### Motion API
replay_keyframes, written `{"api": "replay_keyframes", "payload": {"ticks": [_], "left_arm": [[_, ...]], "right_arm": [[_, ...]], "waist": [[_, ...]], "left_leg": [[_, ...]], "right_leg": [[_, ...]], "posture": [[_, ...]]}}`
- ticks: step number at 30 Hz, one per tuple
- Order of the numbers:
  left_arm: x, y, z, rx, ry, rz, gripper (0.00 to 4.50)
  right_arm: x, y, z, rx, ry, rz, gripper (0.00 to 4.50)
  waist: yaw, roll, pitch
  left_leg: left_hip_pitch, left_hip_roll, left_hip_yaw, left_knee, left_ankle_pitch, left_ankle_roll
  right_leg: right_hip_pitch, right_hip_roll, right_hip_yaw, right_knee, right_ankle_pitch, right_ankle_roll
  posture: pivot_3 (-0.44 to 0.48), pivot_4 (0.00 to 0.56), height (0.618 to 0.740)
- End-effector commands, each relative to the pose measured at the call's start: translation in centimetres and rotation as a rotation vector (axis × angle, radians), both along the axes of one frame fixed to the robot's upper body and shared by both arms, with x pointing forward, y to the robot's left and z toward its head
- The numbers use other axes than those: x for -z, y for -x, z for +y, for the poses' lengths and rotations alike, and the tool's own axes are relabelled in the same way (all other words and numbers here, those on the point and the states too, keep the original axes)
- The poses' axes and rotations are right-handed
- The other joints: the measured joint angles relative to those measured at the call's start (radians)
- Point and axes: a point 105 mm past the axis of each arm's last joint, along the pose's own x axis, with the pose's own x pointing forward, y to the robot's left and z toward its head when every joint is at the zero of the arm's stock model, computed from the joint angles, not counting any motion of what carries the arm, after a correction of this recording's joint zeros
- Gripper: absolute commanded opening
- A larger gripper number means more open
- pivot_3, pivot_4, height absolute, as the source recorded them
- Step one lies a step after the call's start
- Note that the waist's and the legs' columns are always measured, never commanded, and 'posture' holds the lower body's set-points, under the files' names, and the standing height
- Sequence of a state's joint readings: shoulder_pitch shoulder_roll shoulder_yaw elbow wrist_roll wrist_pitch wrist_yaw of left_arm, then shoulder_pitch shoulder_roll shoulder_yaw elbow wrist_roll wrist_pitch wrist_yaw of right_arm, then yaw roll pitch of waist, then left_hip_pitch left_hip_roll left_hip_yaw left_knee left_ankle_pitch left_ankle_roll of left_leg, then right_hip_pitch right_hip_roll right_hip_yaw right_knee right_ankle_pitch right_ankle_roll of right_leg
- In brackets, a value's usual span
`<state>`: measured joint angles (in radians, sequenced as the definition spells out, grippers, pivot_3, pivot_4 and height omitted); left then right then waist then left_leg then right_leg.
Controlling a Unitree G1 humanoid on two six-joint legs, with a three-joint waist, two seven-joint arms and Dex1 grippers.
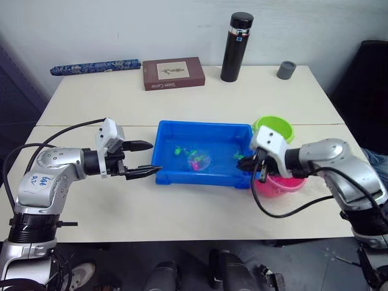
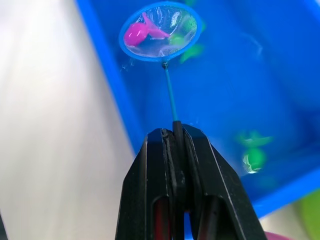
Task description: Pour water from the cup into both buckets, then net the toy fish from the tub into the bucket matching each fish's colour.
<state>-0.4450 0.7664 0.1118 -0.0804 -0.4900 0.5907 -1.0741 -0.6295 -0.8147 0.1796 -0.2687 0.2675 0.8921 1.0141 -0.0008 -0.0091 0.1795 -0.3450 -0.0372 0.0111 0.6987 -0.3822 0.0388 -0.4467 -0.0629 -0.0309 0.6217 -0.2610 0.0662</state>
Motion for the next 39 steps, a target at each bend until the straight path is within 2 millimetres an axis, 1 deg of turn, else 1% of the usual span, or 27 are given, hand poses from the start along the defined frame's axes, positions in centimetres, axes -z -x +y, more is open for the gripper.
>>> {"api": "replay_keyframes", "payload": {"ticks": [1,4,8,12,17,20,22,23,27,34,39], "left_arm": [[-1.2,0.5,-0.1,0.017,0.001,-0.049,4.46],[-1.1,0.5,-0.2,0.020,-0.002,-0.056,4.46],[-1.2,0.6,-0.7,0.050,-0.004,-0.079,4.46],[-1.5,0.4,-1.0,0.065,0.002,-0.090,4.46],[-1.7,0.7,-1.7,0.096,0.017,-0.107,4.46],[-1.6,1.1,-2.3,0.116,0.028,-0.110,4.46],[-1.7,1.6,-2.9,0.128,0.045,-0.109,4.46],[-1.7,1.7,-3.1,0.131,0.050,-0.108,4.46],[-1.5,2.4,-3.7,0.135,0.065,-0.103,4.46],[-1.6,2.2,-4.2,0.143,0.084,-0.101,4.46],[-1.7,1.9,-4.9,0.161,0.090,-0.102,4.46]], "right_arm": [[-2.0,-0.3,-0.5,0.008,-0.031,-0.047,0.00],[-2.6,-0.5,-0.8,0.010,-0.043,-0.074,0.00],[-3.6,-0.3,-1.1,-0.005,-0.065,-0.116,0.00],[-3.9,0.1,-1.8,-0.002,-0.078,-0.125,0.00],[-4.9,0.5,-3.5,-0.006,-0.052,-0.263,0.00],[-4.8,1.4,-5.5,0.011,-0.015,-0.298,0.00],[-4.7,2.2,-7.2,0.044,0.006,-0.315,0.00],[-4.7,2.4,-7.7,0.053,0.011,-0.322,0.00],[-4.7,3.7,-10.6,0.117,0.044,-0.355,0.00],[-4.8,5.3,-13.8,0.201,0.104,-0.405,0.00],[-4.6,6.3,-15.2,0.239,0.156,-0.430,0.00]], "waist": [[0.000,0.000,0.000],[0.000,0.000,0.000],[0.000,0.000,0.000],[0.000,0.000,0.000],[0.004,0.000,0.000],[0.009,0.000,0.000],[0.014,0.000,0.000],[0.016,0.000,0.000],[0.023,0.000,0.000],[0.025,0.001,0.000],[0.025,0.001,0.000]], "left_leg": [[0.000,0.000,0.000,0.000,0.000,0.000],[-0.001,0.000,0.000,0.000,0.000,0.000],[-0.002,0.000,-0.002,0.000,0.000,0.000],[-0.003,0.000,-0.003,0.000,0.000,0.000],[-0.007,0.000,-0.006,0.001,0.000,0.000],[-0.007,0.000,-0.007,0.001,0.000,0.000],[-0.008,0.000,-0.008,0.001,0.000,0.000],[-0.008,0.000,-0.008,0.001,0.000,0.000],[-0.007,0.000,-0.007,0.002,0.000,-0.001],[-0.006,0.000,-0.008,0.002,0.001,-0.002],[-0.006,0.000,-0.008,0.002,0.001,-0.002]], "right_leg": [[0.000,0.000,0.000,0.000,0.000,0.000],[0.000,0.000,-0.001,0.000,0.000,0.000],[0.000,0.000,-0.002,0.000,0.000,0.000],[0.000,-0.001,-0.004,0.000,0.000,0.000],[-0.001,-0.001,-0.007,-0.001,0.000,0.000],[-0.001,-0.001,-0.008,-0.002,0.000,0.000],[-0.001,-0.001,-0.009,-0.002,0.000,0.000],[-0.001,-0.001,-0.009,-0.002,0.000,0.000],[-0.001,-0.001,-0.008,-0.002,0.000,0.000],[0.000,-0.001,-0.008,-0.002,0.000,0.000],[0.000,-0.001,-0.008,-0.002,0.000,0.000]], "posture": [[0.000,0.150,0.739],[0.000,0.150,0.739],[0.000,0.150,0.739],[0.000,0.150,0.739],[0.000,0.150,0.739],[0.000,0.150,0.739],[0.000,0.150,0.739],[0.000,0.150,0.739],[0.000,0.150,0.739],[0.000,0.150,0.739],[0.000,0.150,0.739]]}}
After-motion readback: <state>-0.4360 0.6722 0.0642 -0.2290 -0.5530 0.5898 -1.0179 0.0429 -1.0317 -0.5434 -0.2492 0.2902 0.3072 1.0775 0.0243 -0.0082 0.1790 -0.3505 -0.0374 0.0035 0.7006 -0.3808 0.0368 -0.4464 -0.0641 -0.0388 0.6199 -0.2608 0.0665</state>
